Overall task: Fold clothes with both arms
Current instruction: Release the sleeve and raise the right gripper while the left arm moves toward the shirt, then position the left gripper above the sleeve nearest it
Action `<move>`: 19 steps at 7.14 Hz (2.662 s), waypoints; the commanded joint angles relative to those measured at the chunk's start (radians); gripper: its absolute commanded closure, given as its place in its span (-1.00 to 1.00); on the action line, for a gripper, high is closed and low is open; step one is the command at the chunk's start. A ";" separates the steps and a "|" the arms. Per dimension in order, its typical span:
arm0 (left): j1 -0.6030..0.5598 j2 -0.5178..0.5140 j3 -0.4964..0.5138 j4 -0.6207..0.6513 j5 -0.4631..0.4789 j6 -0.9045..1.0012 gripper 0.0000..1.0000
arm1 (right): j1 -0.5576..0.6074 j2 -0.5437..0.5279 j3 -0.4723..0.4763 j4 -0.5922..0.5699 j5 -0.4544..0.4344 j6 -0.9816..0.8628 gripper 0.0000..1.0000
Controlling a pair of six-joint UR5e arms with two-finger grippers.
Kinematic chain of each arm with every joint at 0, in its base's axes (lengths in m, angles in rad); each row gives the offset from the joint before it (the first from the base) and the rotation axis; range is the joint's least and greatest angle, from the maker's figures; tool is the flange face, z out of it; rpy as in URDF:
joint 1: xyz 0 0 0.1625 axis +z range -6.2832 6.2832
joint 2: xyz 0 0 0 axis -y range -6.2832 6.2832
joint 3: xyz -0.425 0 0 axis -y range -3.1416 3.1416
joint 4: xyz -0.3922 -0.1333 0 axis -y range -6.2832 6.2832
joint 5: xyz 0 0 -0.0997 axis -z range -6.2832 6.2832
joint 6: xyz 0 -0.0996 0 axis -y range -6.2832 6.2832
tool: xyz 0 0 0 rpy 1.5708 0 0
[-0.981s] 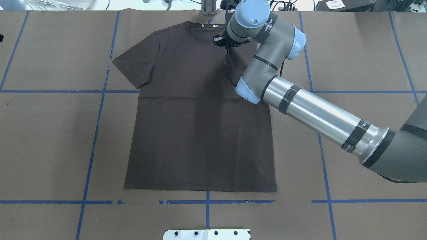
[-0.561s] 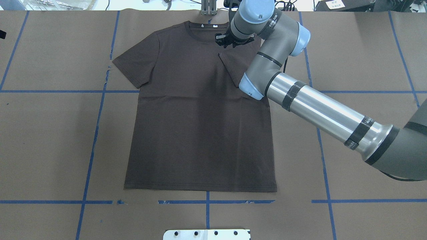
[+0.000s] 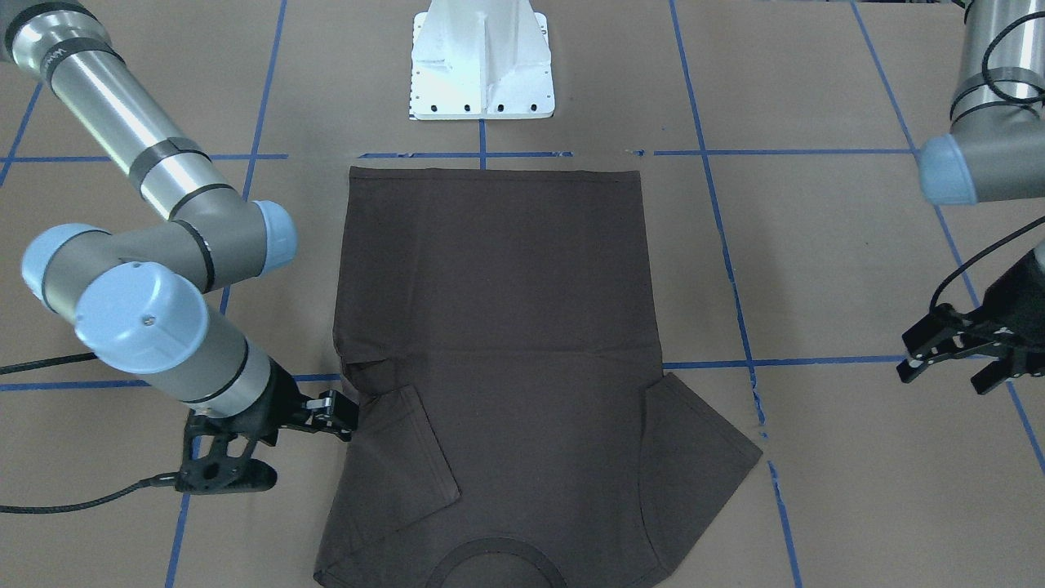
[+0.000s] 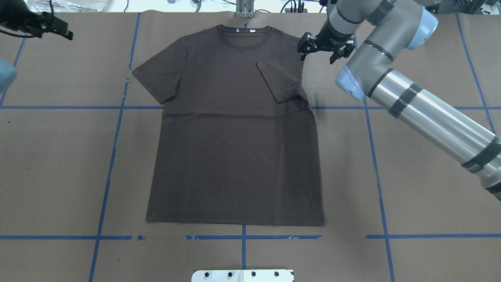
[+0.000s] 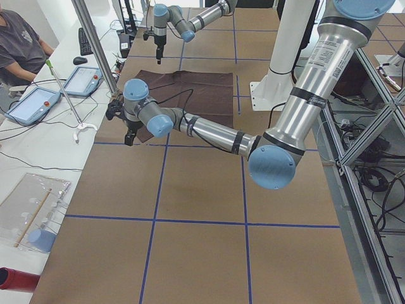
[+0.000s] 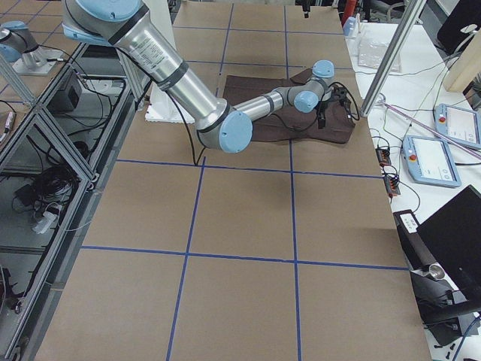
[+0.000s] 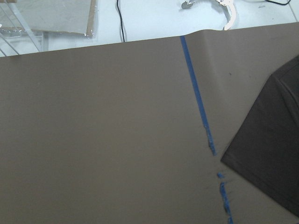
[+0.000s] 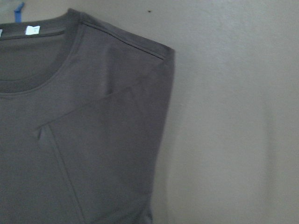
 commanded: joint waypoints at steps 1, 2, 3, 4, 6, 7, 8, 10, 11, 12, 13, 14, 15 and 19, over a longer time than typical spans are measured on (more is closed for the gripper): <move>0.171 -0.028 0.080 -0.187 0.236 -0.299 -1.00 | 0.072 -0.202 0.226 -0.072 0.079 -0.011 -1.00; 0.234 -0.078 0.190 -0.286 0.338 -0.370 -1.00 | 0.087 -0.219 0.238 -0.072 0.083 -0.026 -1.00; 0.262 -0.124 0.294 -0.333 0.407 -0.387 -1.00 | 0.084 -0.220 0.238 -0.074 0.085 -0.026 -1.00; 0.267 -0.129 0.326 -0.367 0.429 -0.395 -1.00 | 0.080 -0.217 0.238 -0.092 0.077 -0.024 -1.00; 0.305 -0.183 0.422 -0.405 0.507 -0.443 -0.93 | 0.075 -0.208 0.235 -0.100 0.074 -0.023 -1.00; 0.310 -0.188 0.429 -0.407 0.509 -0.444 -0.93 | 0.072 -0.205 0.234 -0.100 0.074 -0.023 -1.00; 0.315 -0.188 0.432 -0.410 0.509 -0.444 -0.93 | 0.072 -0.202 0.232 -0.100 0.073 -0.021 -1.00; 0.324 -0.198 0.459 -0.419 0.509 -0.444 -0.92 | 0.068 -0.197 0.227 -0.098 0.068 -0.021 -1.00; 0.330 -0.197 0.460 -0.424 0.509 -0.444 -0.87 | 0.066 -0.197 0.224 -0.098 0.067 -0.021 -1.00; 0.330 -0.197 0.460 -0.424 0.509 -0.443 -0.87 | 0.066 -0.191 0.223 -0.100 0.067 -0.021 -1.00; 0.330 -0.197 0.460 -0.424 0.509 -0.441 -0.85 | 0.066 -0.190 0.221 -0.100 0.067 -0.021 -1.00; 0.330 -0.197 0.457 -0.424 0.507 -0.444 -0.70 | 0.066 -0.191 0.221 -0.100 0.067 -0.021 -1.00; 0.330 -0.195 0.456 -0.422 0.507 -0.444 -0.46 | 0.066 -0.190 0.221 -0.100 0.067 -0.021 -1.00; 0.330 -0.194 0.450 -0.421 0.507 -0.440 0.23 | 0.063 -0.191 0.221 -0.100 0.067 -0.020 -1.00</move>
